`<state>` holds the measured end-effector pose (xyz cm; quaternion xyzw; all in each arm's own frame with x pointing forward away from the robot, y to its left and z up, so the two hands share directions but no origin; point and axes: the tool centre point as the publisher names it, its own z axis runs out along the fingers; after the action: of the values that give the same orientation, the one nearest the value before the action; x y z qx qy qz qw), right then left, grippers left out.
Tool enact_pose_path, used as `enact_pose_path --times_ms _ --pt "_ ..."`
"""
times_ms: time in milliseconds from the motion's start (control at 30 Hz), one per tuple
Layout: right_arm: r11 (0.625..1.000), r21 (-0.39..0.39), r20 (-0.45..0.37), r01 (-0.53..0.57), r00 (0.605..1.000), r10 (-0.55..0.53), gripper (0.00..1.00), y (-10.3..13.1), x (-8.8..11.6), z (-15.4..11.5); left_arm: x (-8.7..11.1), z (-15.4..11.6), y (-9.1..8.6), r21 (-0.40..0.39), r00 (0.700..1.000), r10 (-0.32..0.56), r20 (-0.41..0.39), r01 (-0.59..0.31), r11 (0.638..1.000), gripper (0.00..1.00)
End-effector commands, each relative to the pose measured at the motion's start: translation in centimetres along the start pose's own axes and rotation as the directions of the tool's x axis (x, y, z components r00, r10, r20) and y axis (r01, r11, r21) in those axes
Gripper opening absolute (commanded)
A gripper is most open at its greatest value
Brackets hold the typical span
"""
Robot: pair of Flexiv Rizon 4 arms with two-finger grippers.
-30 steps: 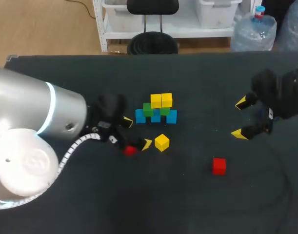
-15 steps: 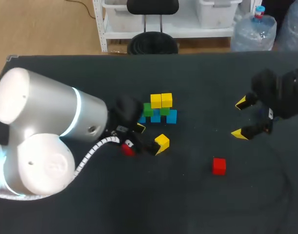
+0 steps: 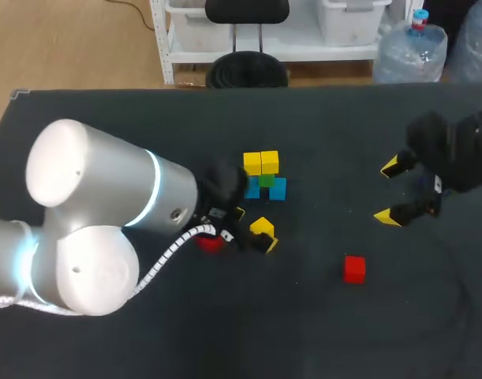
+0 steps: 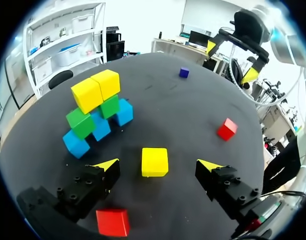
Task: Place the blue cubes, place green cubes on the blue cubes, place the yellow cubes on the green cubes, then place the red cubes on the yellow cubes, and place purple cube on the red cubes.
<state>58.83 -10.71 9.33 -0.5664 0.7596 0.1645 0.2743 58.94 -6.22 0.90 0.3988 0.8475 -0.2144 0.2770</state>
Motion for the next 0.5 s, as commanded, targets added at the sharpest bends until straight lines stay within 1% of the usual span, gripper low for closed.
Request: enact_pose_path --times_ms 33,267,300,333,367,500 --pt "1.0 -0.003 0.003 0.001 1.0 -0.001 1.0 -0.05 0.05 0.03 -0.38 1.15 -0.23 -0.073 1.0 0.002 -0.016 -0.003 0.997 1.0" --pt "1.0 -0.003 0.003 0.001 1.0 -0.001 1.0 -0.05 0.05 0.03 -0.49 1.71 -0.22 -0.076 1.0 0.007 -0.015 -0.008 0.997 1.0" --pt "1.0 -0.003 0.003 0.001 1.0 -0.001 1.0 -0.05 0.05 0.03 -0.49 1.72 -0.21 -0.077 1.0 0.006 -0.014 -0.007 0.997 0.93" --pt "1.0 -0.003 0.003 0.001 1.0 -0.001 1.0 -0.05 0.05 0.03 -0.49 1.72 -0.2 -0.079 1.0 0.005 -0.013 -0.006 0.997 0.89" --pt "1.0 -0.003 0.003 0.001 1.0 -0.001 1.0 -0.05 0.05 0.03 -0.49 1.72 -0.2 -0.08 1.0 0.004 -0.013 -0.005 0.997 0.88" --pt "1.0 -0.003 0.003 0.001 1.0 -0.001 1.0 -0.05 0.05 0.03 -0.36 1.67 -0.23 -0.08 1.0 -0.001 -0.012 0.0 0.997 0.89"
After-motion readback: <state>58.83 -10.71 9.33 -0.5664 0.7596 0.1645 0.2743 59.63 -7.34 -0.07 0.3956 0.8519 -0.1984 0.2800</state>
